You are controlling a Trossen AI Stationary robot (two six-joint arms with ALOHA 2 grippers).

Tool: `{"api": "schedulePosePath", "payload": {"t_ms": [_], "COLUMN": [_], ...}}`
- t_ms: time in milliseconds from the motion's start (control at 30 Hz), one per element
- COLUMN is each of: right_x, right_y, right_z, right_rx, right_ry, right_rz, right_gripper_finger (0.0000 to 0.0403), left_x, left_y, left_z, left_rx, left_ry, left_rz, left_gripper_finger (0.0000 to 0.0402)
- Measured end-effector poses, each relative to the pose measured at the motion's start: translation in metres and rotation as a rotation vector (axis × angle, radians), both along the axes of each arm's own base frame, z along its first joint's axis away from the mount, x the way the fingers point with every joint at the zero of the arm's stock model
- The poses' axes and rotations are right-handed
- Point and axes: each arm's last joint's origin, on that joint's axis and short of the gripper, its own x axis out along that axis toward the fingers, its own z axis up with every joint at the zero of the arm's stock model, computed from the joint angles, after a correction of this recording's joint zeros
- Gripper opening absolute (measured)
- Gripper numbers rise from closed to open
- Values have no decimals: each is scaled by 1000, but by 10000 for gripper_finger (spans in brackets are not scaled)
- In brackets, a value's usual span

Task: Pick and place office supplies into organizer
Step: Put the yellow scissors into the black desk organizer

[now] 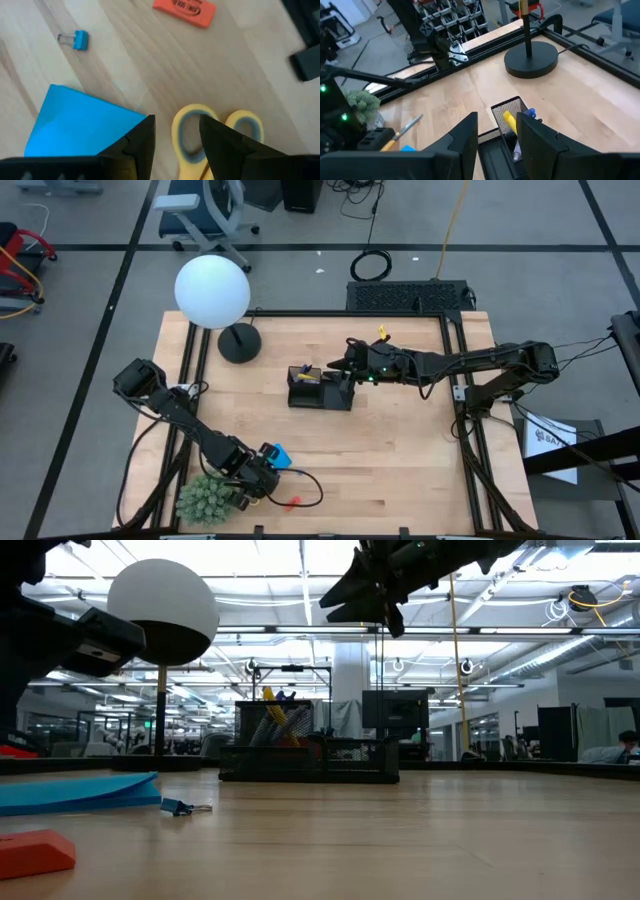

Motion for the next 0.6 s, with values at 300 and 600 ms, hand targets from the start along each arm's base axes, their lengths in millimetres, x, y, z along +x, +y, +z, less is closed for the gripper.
{"api": "schedulePosePath", "payload": {"t_ms": [300, 600], "right_x": [1, 1], "right_y": [0, 0], "right_z": [1, 1], "right_rx": [-24, -24], "right_ry": [-11, -11], "right_rz": [11, 11], "right_gripper_finger": [126, 126], "left_x": [0, -4], "left_y": [0, 3], "left_z": [0, -2], "left_rx": [-42, -13], "left_ry": [37, 88], "left_rz": [144, 82], "left_gripper_finger": [159, 159]}}
